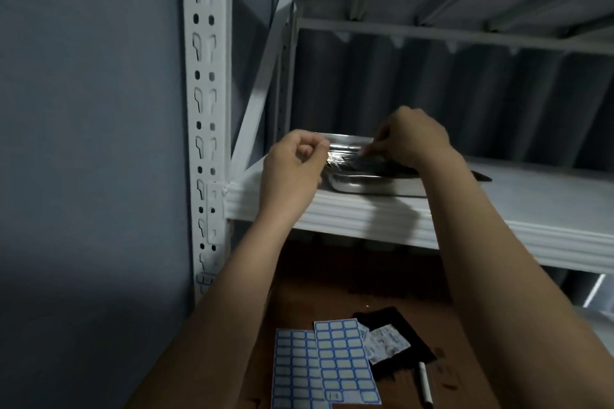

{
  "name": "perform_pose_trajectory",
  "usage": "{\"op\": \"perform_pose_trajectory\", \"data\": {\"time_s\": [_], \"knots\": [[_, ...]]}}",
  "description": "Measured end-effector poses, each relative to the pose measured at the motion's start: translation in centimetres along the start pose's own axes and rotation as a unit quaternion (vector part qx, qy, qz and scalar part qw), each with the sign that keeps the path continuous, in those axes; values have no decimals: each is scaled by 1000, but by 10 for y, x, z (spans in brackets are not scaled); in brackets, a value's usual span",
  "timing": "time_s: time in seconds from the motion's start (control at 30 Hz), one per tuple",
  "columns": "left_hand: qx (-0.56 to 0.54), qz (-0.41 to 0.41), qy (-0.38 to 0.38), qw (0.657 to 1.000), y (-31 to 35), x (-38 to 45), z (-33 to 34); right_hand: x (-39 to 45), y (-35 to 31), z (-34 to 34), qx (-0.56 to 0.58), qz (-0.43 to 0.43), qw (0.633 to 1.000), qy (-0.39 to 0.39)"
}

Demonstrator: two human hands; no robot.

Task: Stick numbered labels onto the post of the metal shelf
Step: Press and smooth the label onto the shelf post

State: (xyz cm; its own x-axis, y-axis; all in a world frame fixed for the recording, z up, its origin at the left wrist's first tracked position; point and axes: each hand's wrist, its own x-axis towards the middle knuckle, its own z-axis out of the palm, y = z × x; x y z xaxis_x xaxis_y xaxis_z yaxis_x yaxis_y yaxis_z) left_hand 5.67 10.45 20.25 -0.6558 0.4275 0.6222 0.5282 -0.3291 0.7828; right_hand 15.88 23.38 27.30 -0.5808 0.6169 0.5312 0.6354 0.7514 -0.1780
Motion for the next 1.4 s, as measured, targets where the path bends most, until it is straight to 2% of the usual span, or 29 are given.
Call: {"op": "perform_pose_trajectory", "data": {"time_s": [0.1,0.2,0.43,0.47,0.53,0.6,0.67,0.77,0.83,0.9,1.0,1.13,1.3,1.4], "knots": [[16,1,5,1000,-3,0,-3,10,-1,1,-19,-31,998,-48],[27,2,11,1000,-6,-1,-8,11,-5,4,-26,-50,997,-59],[13,9,53,998,-14,-21,-34,6,-12,18,3,-116,993,-6],[9,15,71,997,-17,-26,-39,2,-15,22,8,-137,990,20],[1,21,113,993,-28,-37,-51,-11,-26,31,41,-191,973,123],[7,10,151,988,-44,-49,-64,-32,-42,47,78,-257,931,248],[34,-17,187,982,-65,-62,-78,-58,-59,73,107,-319,895,295],[86,-69,223,969,-97,-81,-95,-96,-79,126,165,-372,884,230],[115,-87,226,963,-117,-92,-102,-117,-87,165,213,-361,894,160],[149,-100,212,961,-131,-102,-105,-132,-94,199,290,-290,907,95],[173,-115,170,963,-145,-119,-103,-143,-98,237,404,-148,901,46],[192,-130,150,961,-157,-126,-98,-146,-102,258,499,-40,865,-14],[233,-111,178,949,-164,-122,-89,-139,-105,264,557,-34,828,-62],[254,-92,201,942,-167,-120,-85,-132,-108,265,624,-4,778,-77]]}}
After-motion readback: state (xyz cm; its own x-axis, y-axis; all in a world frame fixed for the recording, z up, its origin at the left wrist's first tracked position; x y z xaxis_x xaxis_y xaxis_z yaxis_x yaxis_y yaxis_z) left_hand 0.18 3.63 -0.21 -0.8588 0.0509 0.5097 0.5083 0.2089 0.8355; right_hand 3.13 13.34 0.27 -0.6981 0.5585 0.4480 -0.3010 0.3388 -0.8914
